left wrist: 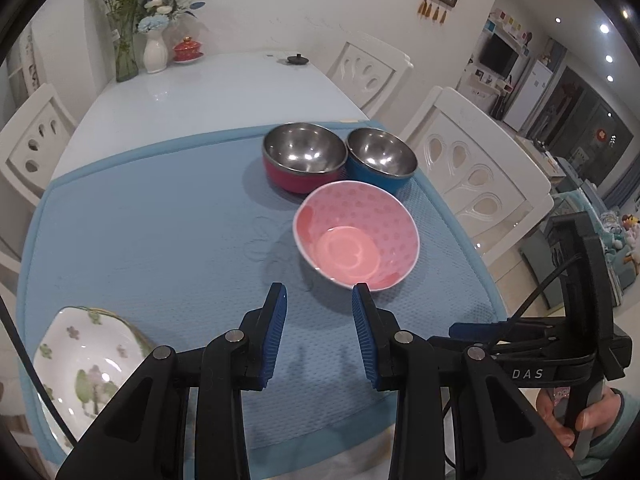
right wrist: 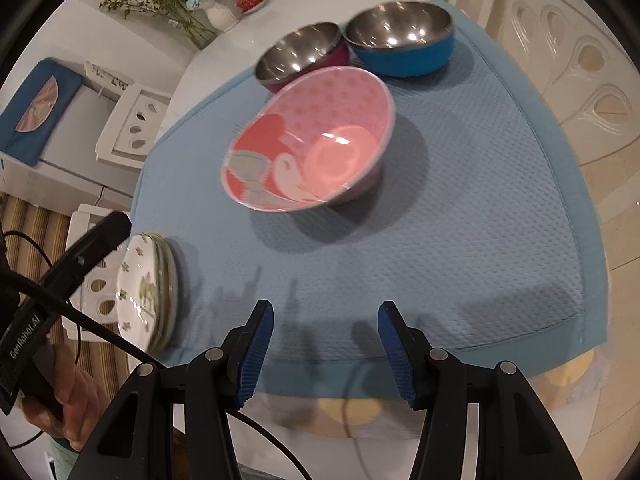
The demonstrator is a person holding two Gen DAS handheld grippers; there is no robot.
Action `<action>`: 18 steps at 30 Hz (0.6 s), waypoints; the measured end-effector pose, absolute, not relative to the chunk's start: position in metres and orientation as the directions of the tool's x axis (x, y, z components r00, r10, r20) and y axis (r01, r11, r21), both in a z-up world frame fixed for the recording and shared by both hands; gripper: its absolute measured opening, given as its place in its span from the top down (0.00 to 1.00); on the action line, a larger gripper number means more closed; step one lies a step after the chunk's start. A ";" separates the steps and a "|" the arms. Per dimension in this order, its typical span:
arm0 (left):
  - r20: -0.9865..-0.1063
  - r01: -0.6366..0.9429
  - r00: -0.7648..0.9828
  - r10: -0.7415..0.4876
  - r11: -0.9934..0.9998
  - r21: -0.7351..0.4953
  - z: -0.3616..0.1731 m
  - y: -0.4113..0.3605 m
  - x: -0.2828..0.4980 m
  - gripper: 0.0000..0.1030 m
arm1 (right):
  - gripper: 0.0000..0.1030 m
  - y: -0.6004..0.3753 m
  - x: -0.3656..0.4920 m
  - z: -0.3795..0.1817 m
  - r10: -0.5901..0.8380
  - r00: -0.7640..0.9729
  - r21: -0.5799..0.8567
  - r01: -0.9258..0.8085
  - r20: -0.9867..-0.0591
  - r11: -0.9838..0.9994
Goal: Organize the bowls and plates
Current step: 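Move the right gripper toward the pink polka-dot bowl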
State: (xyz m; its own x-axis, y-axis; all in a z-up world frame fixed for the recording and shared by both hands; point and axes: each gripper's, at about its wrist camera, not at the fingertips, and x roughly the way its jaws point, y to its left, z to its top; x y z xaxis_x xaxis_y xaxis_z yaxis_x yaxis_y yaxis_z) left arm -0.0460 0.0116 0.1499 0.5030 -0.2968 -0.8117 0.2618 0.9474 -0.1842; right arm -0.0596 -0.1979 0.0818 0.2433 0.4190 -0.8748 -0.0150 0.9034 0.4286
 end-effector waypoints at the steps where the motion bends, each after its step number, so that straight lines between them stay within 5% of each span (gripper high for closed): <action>1: -0.815 0.258 0.503 -0.288 0.950 -0.177 0.150 0.007 -0.047 0.70 | 0.49 -0.205 -0.059 0.078 0.422 0.237 0.432 -0.009 -0.875 0.902; 18: -0.843 0.088 0.498 -0.205 0.979 -0.186 0.139 0.004 -0.056 0.62 | 0.49 -0.235 -0.047 0.091 0.452 0.291 0.445 -0.092 -0.843 0.891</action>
State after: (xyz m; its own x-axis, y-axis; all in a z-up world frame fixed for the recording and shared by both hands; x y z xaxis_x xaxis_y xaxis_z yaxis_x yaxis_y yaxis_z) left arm -0.0558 0.0043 0.1395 0.4977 -0.2052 -0.8428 0.0878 0.9786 -0.1863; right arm -0.0473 -0.2347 0.0907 0.2914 0.4516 -0.8433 -0.0917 0.8907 0.4453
